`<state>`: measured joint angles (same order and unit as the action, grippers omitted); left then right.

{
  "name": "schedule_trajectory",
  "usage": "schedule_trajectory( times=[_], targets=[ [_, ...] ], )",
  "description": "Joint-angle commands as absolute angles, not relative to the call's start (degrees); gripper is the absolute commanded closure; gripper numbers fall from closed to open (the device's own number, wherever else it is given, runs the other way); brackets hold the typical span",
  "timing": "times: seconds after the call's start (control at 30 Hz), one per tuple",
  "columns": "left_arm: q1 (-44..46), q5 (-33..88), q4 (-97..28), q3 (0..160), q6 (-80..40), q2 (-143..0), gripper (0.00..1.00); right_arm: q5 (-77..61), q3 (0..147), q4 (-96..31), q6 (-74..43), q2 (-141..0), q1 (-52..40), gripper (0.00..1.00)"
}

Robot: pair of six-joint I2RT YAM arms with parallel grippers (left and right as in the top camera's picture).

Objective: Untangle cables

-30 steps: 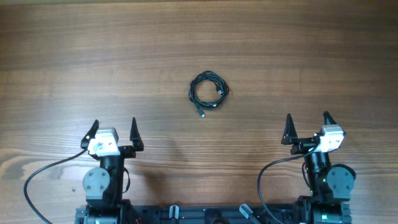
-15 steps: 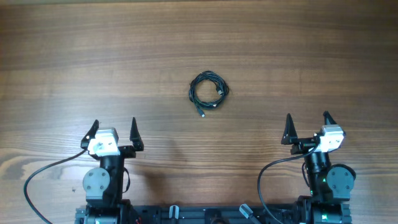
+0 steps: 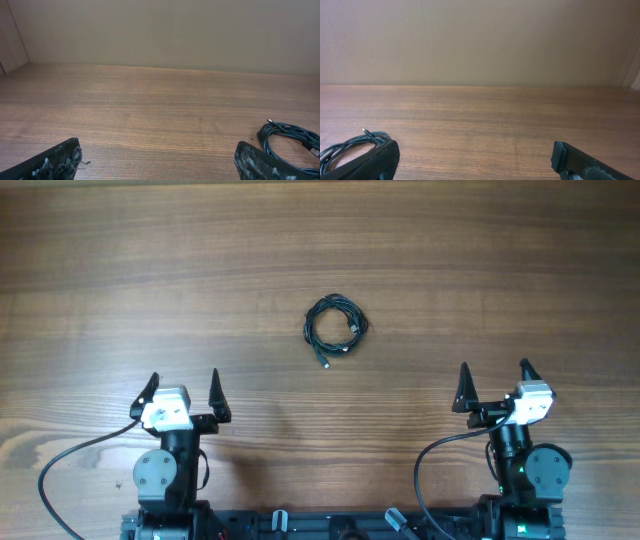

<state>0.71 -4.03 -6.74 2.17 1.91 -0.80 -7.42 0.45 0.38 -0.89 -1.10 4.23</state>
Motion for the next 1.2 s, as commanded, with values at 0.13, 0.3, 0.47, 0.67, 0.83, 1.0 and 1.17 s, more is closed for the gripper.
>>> schedule_trajectory(
  times=[0.13,0.3,0.47,0.67,0.83,1.0,1.17],
  targets=[
    [0.4,-4.5,-6.3,1.6,2.8,-0.5,0.0,-6.4,0.3,0.4,-1.6,-0.3,4.5,0.0],
    [0.4,-3.9,-5.6,1.6,2.6,-0.5,0.0,-6.4,0.3,0.4,-1.6,-0.3,4.5,0.0],
    [0.4,-3.9,-5.6,1.6,2.5,-0.5,0.0,-6.4,0.3,0.4,-1.6,-0.3,4.5,0.01],
    [0.4,-4.2,-6.2,1.6,-2.3,-0.6,0.0,-6.4,0.3,0.4,-1.6,-0.3,4.5,0.0],
    [0.4,-4.0,-6.8,2.6,-3.5,-0.6,0.0,-6.4,0.3,0.4,-1.6,-0.3,4.5,0.0],
    [0.4,-3.2,-8.4,8.0,-6.6,-1.8,0.0,-6.4,0.3,0.4,-1.6,-0.3,4.5,0.0],
    [0.4,-3.2,-9.1,14.5,-7.0,-7.7,0.0,-6.4,0.3,0.4,-1.6,-0.3,4.5,0.0]
  ],
)
